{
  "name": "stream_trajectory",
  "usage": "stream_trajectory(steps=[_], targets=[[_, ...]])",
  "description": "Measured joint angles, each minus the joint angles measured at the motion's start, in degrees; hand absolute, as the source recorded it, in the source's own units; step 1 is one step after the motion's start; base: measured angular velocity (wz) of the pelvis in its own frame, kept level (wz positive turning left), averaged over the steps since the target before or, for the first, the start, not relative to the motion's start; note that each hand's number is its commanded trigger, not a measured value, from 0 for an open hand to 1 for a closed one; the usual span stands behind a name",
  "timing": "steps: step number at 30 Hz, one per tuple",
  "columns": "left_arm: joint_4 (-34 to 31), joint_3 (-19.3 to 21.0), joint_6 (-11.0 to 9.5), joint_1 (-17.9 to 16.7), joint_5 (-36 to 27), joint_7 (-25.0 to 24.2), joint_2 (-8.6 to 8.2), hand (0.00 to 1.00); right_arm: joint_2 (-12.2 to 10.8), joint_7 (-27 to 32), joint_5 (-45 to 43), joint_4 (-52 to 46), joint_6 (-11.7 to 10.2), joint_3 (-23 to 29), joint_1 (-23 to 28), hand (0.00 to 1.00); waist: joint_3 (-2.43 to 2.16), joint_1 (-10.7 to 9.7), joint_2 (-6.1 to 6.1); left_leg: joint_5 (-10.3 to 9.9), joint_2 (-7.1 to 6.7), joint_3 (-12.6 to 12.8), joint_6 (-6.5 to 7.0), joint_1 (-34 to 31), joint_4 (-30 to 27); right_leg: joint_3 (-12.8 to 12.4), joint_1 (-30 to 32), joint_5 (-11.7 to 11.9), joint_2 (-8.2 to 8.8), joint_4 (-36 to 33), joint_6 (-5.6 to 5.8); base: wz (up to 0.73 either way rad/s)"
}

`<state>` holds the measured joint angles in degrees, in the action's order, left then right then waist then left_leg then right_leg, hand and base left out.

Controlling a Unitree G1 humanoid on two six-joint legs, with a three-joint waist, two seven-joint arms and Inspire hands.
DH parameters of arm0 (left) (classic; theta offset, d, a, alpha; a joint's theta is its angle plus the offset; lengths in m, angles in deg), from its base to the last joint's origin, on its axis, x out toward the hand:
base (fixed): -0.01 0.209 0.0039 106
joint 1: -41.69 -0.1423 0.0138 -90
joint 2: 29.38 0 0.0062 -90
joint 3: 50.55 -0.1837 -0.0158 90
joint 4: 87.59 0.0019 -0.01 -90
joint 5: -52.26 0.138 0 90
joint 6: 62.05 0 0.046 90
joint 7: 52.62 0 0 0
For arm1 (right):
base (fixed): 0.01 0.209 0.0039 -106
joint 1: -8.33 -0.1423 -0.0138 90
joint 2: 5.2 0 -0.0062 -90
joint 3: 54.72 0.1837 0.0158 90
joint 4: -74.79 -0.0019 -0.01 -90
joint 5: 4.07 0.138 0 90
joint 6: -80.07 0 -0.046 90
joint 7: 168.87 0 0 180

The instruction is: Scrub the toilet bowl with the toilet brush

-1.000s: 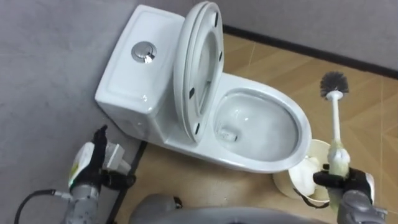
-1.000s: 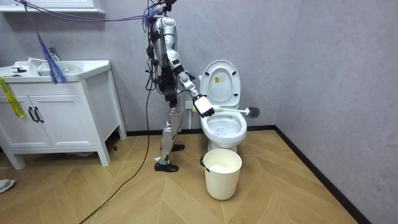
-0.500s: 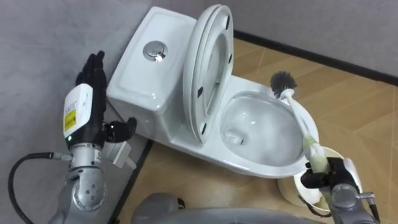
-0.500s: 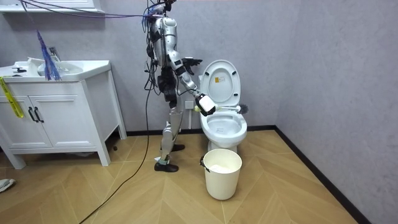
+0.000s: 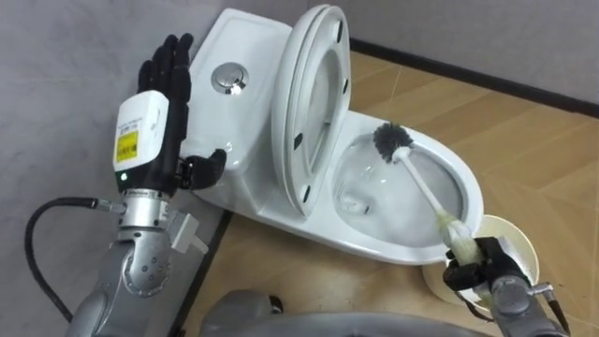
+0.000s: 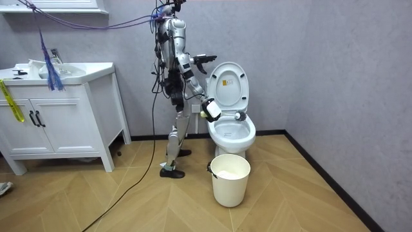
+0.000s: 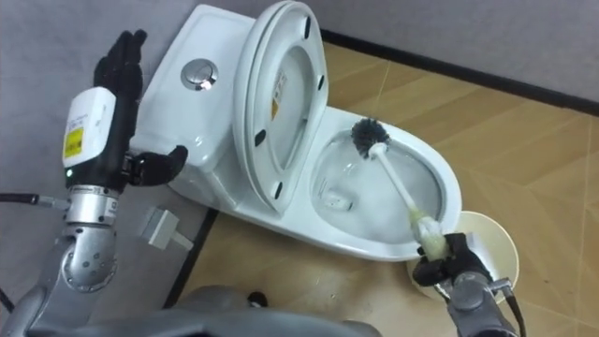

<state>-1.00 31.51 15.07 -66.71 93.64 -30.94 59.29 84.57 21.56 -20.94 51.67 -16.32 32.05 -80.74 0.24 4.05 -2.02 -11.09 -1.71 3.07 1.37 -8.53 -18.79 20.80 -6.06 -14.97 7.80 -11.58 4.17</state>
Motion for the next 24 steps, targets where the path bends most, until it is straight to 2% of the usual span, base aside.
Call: stream_trajectory(steps=[5, 11, 13, 18, 21, 24], targets=[[0.22, -2.9, -0.01, 0.07, -2.41, -3.28, 0.03, 0.0, 0.05, -0.04, 0.08, 2.07, -0.01, -0.02, -0.44, 1.0, 0.27, -1.62, -0.27, 0.0, 0.09, 0.32, -0.01, 0.13, 0.33, -0.34, 0.22, 0.0, 0.01, 0.0, 0.0, -0.05], [3.06, -4.76, -0.1, 0.61, -3.76, -5.18, 0.04, 0.0, 0.11, -0.04, -1.33, 2.29, 0.13, -0.03, -1.16, 1.0, 0.43, -2.21, -0.54, 0.0, 0.36, 1.51, 0.0, -0.47, 0.41, -1.75, 1.7, 0.02, 0.1, -0.26, -0.03, -0.13], [5.98, -5.8, 0.02, 1.67, -3.9, -6.63, 0.1, 0.0, 0.21, -0.07, -3.59, 2.35, 0.48, -0.38, -2.24, 1.0, 0.31, -2.23, -0.31, 0.05, 0.95, 1.6, -0.01, -1.84, 0.29, -1.77, 3.35, 0.09, 0.07, -0.92, -0.15, -0.03], [10.96, -6.43, 0.48, 2.63, -4.64, -9.57, 0.26, 0.0, 0.77, -0.32, -11.9, 2.37, 1.2, -0.69, -4.35, 1.0, 0.31, -1.99, -0.25, 0.35, 0.91, 1.67, 0.06, -4.99, -0.19, -1.78, 6.78, 0.19, 0.02, -1.77, -0.32, 0.0], [13.28, -7.13, -1.13, 4.12, -4.64, -9.85, 0.7, 0.0, 1.91, -0.8, -16.96, 3.13, 1.53, -2.37, -6.79, 1.0, 0.36, -1.23, -0.19, 0.56, 0.93, 1.46, 0.07, -6.66, -0.67, -1.59, 8.46, 0.22, -0.02, -2.39, -0.36, 0.01], [16.13, -8.66, -3.21, 6.99, -4.61, -9.57, 0.71, 0.0, 4.54, -0.63, -20.84, 4.42, 1.59, -2.76, -9.72, 1.0, 0.77, -0.02, 0.49, 0.75, 1.0, 1.41, 0.31, -9.16, -1.66, -0.73, 10.39, 0.3, 0.02, -2.98, -0.49, 0.1]])
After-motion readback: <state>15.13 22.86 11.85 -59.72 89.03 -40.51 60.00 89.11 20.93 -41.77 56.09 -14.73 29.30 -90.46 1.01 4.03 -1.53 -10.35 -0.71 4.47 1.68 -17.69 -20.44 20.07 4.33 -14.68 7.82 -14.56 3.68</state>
